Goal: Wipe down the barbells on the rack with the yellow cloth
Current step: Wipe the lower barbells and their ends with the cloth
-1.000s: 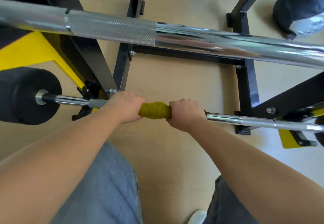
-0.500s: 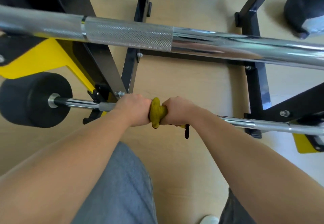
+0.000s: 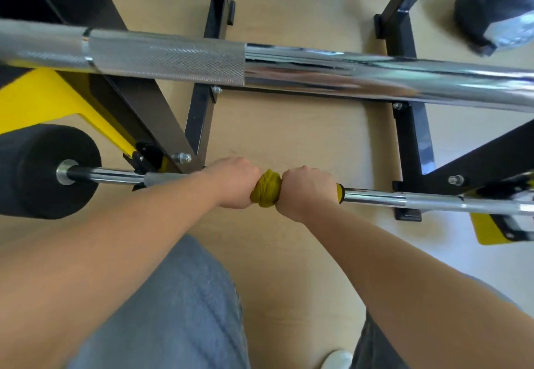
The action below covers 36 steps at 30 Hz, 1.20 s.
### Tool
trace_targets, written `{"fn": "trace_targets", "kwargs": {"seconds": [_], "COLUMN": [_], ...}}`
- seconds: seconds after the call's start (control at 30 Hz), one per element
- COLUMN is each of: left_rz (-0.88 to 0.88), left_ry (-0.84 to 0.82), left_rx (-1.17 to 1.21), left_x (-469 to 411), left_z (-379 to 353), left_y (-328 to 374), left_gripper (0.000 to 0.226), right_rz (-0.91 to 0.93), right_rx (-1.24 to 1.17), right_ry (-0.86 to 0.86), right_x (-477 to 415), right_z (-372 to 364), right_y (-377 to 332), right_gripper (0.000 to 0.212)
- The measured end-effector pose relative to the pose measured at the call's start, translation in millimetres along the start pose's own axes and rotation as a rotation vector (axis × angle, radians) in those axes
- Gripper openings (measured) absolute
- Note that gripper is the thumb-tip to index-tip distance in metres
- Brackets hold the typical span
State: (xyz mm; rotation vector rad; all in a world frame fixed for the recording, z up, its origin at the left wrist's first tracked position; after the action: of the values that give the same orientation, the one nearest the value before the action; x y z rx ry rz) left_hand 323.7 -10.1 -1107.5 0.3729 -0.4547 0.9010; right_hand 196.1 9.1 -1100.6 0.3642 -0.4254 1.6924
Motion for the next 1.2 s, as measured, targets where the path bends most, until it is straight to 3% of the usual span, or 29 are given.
{"fn": "trace_targets", "kwargs": {"seconds": [0.1,0.17,0.23,0.3,0.33,0.43,0.5,0.6,0.7,0.8,0.87,0.93,1.0,1.07,1.1,1.2], "left_rz": [-0.088,-0.07,-0.031,0.087,0.167,0.287,0.229,0.052,-0.035,0.017,0.073,0.212,0.436,0.628,0.659,0.613], "left_ry": [-0.311,-0.352,-0.26,0.014,0.127,0.17,0.08,-0.213,-0.549,-0.665,-0.514,-0.143,0.18,0.263,0.253,0.22], "left_rx": [0.175,0.215,0.163,-0.005,-0.063,-0.085,-0.054,0.105,0.228,0.246,0.283,0.196,-0.086,-0.21,-0.196,-0.144], "left_x": [-10,-13,-6,5,10,15,9,-4,-17,-20,-18,-3,25,47,50,40], "left_z": [-4,-6,-6,-1,1,-3,1,4,-3,-7,-8,-2,-3,-5,-8,-5], "left_y": [-5,-8,-3,3,7,15,10,0,-4,-8,-8,-7,-3,0,0,5], "left_gripper": [0.022,0.026,0.018,0.007,0.019,0.028,0.022,0.003,0.014,0.028,0.022,0.02,0.049,0.073,0.072,0.037], "right_rz": [0.099,0.106,0.095,0.073,0.061,0.052,0.061,0.084,0.096,0.096,0.106,0.114,0.097,0.075,0.071,0.069], "right_rx": [0.009,0.001,0.001,-0.023,-0.036,-0.039,-0.048,-0.059,-0.06,-0.067,-0.067,-0.066,-0.078,-0.095,-0.097,-0.083], "right_ry": [0.0,-0.005,-0.025,-0.065,-0.094,-0.163,-0.17,-0.135,-0.094,-0.074,-0.08,-0.079,-0.066,-0.053,-0.053,-0.052], "right_x": [0,1,0,-3,-5,-9,-11,-10,-10,-9,-9,-9,-7,-7,-6,-7], "right_z": [4,4,4,8,9,8,5,3,2,1,1,3,5,6,5,4], "right_y": [1,3,1,1,2,2,4,4,7,7,5,4,4,4,4,2], "right_gripper": [0.009,0.01,0.008,0.006,0.006,0.007,0.008,0.007,0.008,0.01,0.008,0.006,0.006,0.009,0.011,0.012]}}
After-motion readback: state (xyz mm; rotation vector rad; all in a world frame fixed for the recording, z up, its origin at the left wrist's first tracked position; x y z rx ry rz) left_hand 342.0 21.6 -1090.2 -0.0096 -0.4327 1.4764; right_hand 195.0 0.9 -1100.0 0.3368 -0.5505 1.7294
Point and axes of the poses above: each hand's wrist, its own x-axis away from the middle knuckle, its own z-axis out of the back of the hand, y = z × x, the point moved 5 cm from there along -x, towards the middle knuckle, and after that the axes turned 6 degrees about -x, right-handed, at the moved point
